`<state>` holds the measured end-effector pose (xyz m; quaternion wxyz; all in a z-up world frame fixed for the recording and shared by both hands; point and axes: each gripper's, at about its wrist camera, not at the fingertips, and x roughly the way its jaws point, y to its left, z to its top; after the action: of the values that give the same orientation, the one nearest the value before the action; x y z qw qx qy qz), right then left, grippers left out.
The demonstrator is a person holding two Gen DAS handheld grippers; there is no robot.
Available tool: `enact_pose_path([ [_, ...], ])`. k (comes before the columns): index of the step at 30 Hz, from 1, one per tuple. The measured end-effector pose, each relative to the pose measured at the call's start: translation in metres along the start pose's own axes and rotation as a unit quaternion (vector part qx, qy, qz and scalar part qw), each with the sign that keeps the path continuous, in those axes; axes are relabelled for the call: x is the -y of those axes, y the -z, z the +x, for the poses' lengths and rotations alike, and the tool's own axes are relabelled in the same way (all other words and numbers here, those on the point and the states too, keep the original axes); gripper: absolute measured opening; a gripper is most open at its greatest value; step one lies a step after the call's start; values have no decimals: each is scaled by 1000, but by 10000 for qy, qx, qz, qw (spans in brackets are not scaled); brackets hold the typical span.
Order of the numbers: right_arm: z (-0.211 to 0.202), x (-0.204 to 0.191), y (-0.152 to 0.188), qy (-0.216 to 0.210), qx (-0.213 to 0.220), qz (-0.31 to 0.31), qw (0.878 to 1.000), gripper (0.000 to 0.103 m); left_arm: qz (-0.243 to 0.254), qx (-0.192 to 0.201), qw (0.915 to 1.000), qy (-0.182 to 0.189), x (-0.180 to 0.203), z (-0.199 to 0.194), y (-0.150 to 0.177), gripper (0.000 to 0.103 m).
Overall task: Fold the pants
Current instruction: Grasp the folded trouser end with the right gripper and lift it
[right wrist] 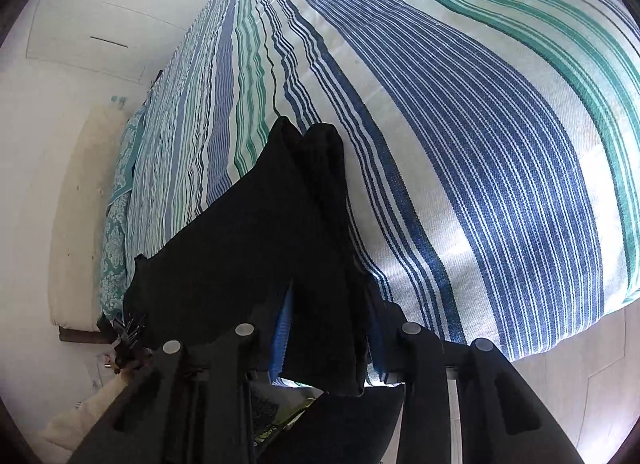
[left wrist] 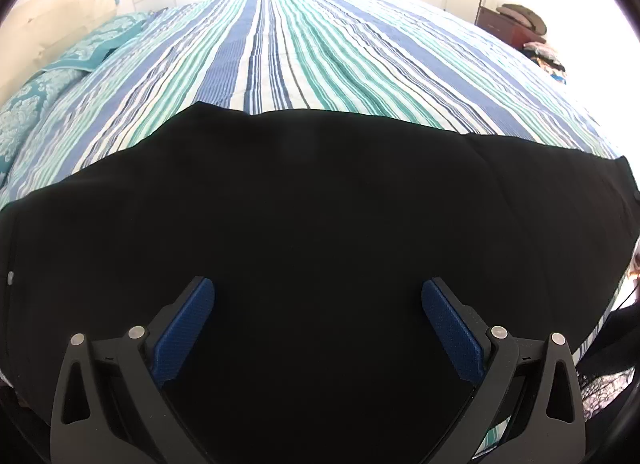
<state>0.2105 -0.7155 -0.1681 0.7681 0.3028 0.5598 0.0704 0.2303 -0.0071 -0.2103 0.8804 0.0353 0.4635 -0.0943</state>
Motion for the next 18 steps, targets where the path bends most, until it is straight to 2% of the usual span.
enact_pose_path([
  [2,-6,-5,3,-211,69,-2,9998,21,-5,-1,10000,8,-1,0,0,103],
  [4,-19,-15,7,-433,273,3,9987,19,-18,10,10000,12,-1,0,0,103],
  [8,-31,-61,18,-1288,534,-112,9902,17,-82,-52,9999,56,-2,-1,-2,103],
  [11,-21,-123,30,-1907,486,-441,9794,16,-203,-135,9996,126,-7,-4,-3,102],
  [13,-5,-172,40,-2230,376,-696,9716,8,-324,-143,9992,173,-14,-8,-2,102],
  [14,6,-198,45,-2383,294,-819,9673,8,-399,-136,9989,200,-19,-10,-1,102],
  [18,66,-301,72,-2641,-85,-1395,9543,8,-951,-42,9945,438,-47,-22,2,102],
])
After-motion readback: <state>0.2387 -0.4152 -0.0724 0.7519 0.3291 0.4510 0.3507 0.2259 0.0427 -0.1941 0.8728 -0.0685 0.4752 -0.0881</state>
